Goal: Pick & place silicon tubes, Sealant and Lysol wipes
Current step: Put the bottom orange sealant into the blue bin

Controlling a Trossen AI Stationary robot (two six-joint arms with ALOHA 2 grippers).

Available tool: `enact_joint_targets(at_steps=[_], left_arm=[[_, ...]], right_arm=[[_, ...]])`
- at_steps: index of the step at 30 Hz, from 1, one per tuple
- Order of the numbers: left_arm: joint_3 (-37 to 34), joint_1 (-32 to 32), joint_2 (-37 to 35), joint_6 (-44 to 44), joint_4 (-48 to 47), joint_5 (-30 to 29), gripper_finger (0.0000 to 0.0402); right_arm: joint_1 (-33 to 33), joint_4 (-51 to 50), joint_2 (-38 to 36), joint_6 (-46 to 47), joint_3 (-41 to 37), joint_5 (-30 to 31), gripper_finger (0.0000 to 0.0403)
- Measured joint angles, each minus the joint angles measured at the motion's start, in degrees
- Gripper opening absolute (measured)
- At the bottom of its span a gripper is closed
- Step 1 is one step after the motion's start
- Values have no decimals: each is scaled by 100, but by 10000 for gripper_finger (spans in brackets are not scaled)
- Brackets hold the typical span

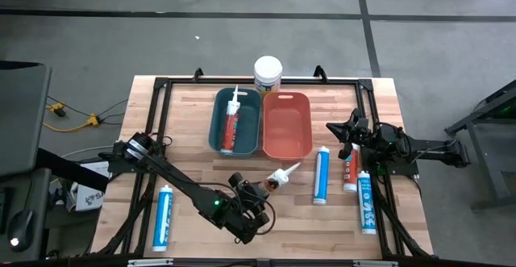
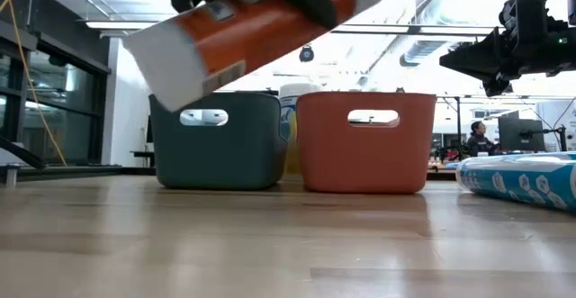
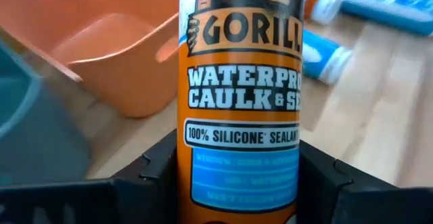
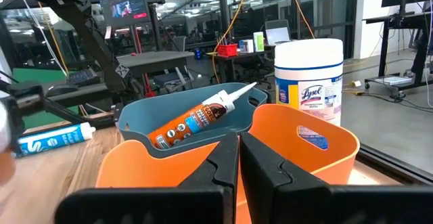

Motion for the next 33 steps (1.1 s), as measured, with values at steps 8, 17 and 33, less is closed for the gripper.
enact_joint_targets(at_steps=[8,17,33], left_arm=[[8,-132,-384,-255,-442,-919,183],[9,-132,-566,-1053,-1138,-1529,182],[7,489,-1225,-1132,-2214,-1638,182]], right_arm=[[-2,0,2,2,-1,0,12],[0,2,4,0,0,0,12],[-2,2,4,1,-1,0,12]])
